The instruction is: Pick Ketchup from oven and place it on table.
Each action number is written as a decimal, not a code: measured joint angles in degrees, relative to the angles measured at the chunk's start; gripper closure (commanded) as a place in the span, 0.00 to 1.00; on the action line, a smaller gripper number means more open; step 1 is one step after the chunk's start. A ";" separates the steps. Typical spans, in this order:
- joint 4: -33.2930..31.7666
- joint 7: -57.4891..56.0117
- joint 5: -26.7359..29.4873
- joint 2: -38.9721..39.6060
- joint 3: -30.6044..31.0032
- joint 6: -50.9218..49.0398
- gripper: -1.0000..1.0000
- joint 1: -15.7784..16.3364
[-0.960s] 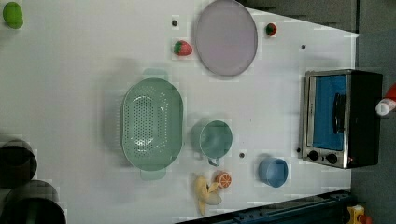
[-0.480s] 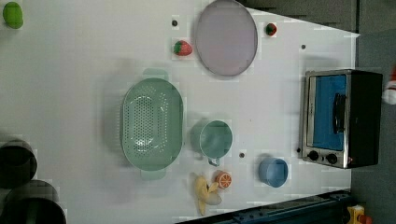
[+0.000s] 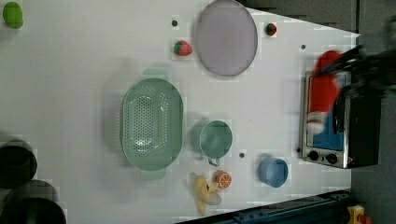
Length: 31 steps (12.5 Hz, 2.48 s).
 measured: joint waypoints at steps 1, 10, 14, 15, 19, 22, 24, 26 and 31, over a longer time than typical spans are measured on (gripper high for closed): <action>-3.86 0.00 -0.02 0.57 0.73 1.37 0.37 0.63; -30.89 0.00 -1.96 6.43 -2.53 38.00 0.32 -1.18; -31.78 0.00 -2.43 11.50 -1.69 40.38 0.00 -0.74; -32.12 0.00 -2.43 11.74 -1.59 40.38 0.00 -0.60; -30.33 0.00 -2.43 6.88 -1.36 35.43 0.00 -0.48; -23.16 0.00 -2.08 -1.00 -1.02 23.23 0.00 -1.50; -14.60 0.01 -2.01 -6.64 -1.09 16.66 0.00 -2.16; -3.92 0.00 -3.19 -11.58 -1.45 12.57 0.00 -2.18; 11.97 0.01 -7.64 -19.46 -4.21 -7.27 0.00 -3.28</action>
